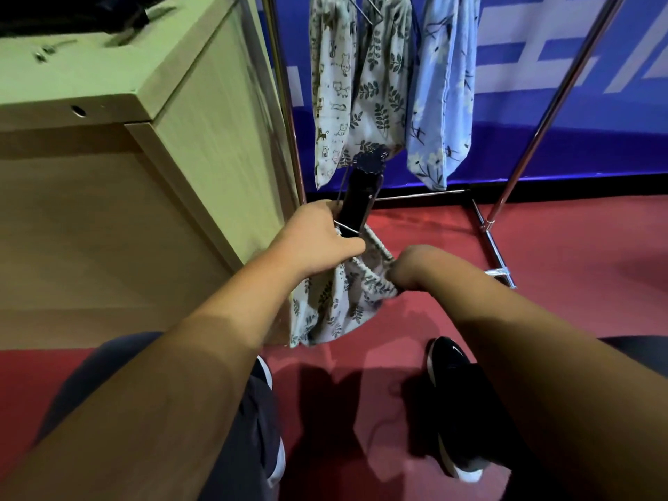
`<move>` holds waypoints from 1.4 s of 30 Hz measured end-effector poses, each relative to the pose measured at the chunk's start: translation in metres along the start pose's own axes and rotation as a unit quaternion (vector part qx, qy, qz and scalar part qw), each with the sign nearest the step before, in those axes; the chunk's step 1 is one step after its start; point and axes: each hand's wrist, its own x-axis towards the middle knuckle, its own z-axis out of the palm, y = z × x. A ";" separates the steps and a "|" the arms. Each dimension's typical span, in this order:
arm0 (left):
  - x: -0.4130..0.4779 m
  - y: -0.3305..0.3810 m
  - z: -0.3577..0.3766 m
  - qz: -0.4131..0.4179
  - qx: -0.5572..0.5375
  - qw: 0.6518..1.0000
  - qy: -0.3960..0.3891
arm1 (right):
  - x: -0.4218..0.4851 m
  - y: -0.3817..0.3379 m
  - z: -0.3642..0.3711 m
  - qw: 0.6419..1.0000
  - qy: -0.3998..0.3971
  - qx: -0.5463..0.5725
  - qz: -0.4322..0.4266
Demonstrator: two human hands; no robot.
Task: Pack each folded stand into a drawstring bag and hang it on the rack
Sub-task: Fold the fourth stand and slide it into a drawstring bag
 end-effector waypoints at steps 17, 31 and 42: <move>0.013 -0.016 0.007 -0.093 0.000 0.995 -0.022 | 0.004 0.004 -0.024 0.772 0.225 0.587 -0.095; 0.018 -0.035 0.004 -0.002 0.012 0.997 -0.078 | 0.006 0.007 -0.016 0.852 0.206 0.467 -0.116; 0.019 -0.028 -0.016 -0.060 -0.073 0.991 -0.096 | 0.010 0.019 -0.019 0.854 0.242 0.451 -0.096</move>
